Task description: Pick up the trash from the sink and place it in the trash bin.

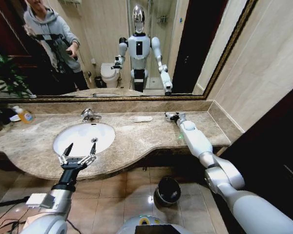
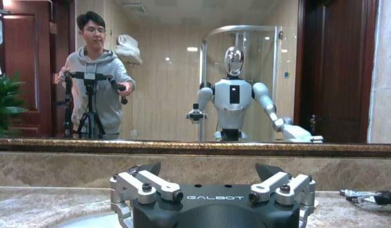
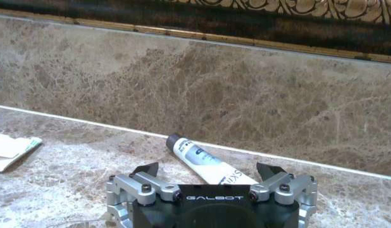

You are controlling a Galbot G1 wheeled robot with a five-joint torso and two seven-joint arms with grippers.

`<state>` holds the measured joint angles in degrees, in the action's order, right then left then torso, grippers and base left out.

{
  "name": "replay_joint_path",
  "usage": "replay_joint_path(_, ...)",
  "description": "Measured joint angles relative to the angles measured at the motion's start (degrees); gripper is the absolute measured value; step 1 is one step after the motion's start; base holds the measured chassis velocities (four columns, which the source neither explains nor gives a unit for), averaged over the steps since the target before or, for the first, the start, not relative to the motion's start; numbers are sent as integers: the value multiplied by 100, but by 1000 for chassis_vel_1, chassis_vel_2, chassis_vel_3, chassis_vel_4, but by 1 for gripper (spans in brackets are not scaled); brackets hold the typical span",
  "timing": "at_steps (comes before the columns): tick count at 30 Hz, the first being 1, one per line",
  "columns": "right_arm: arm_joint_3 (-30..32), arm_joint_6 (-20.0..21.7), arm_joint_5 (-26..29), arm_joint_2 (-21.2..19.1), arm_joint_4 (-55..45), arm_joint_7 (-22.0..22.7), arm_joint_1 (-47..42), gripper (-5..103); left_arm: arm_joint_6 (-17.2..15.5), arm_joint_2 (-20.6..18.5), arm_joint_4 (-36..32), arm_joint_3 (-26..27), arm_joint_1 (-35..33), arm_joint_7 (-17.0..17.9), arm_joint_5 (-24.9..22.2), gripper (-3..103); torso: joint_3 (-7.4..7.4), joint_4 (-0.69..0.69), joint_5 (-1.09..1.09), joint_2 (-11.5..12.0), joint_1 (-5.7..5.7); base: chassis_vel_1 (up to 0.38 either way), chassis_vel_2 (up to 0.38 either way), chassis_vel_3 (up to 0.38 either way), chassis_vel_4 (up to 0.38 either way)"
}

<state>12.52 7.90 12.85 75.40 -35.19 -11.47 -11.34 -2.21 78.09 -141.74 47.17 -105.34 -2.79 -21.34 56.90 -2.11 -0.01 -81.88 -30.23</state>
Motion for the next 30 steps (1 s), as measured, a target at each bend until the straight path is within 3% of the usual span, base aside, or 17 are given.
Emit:
replay_joint_path(2, 18, 2, 13, 7, 2, -34, 0, 99, 0, 0, 0, 0, 0, 0, 0, 100, 0, 0, 0, 0, 0, 0, 0, 0, 0)
replay_joint_path(3, 26, 9, 20, 0, -19, -62, -1, 89, 0, 0, 0, 0, 0, 0, 0, 100, 0, -1, 1, 0, 0, 0, 0, 0, 0)
replay_joint_path(5, 27, 12, 23, -8, -38, -70, -7, 89, 0, 0, 0, 0, 0, 0, 0, 100, 0, -1, 0, 0, 0, 0, 0, 0, 0)
replay_joint_path(10, 3, 107, 52, -59, -275, -114, -137, 68, 0, 0, 0, 0, 0, 0, 0, 100, 0, 0, 1, 0, 0, 0, 0, 0, 0)
replay_joint_path(11, 3, 107, 52, -59, -275, -114, -137, 68, 0, 0, 0, 0, 0, 0, 0, 100, 0, 0, 1, 0, 0, 0, 0, 0, 0)
replay_joint_path(18, -51, 197, 61, -84, -491, -114, -263, 35, 0, 0, 0, 0, 0, 0, 0, 100, 0, -1, 0, 0, 0, 0, 0, 0, 0)
replay_joint_path(20, -53, 205, 62, -87, -516, -108, -276, 35, 0, 0, 0, 0, 0, 0, 0, 100, 0, -1, 0, 0, 0, 0, 0, 0, 0)
replay_joint_path(27, -108, 272, 152, -168, -789, -37, -394, 6, 0, 0, 0, 0, 0, 0, 0, 100, 0, 0, 1, 0, 0, 0, 0, 0, 0)
replay_joint_path(30, -128, 362, 270, -245, -1069, 19, -528, 3, 0, 0, 0, 0, 0, 0, 0, 100, 1, -1, 2, 0, 0, 0, 0, 0, 0)
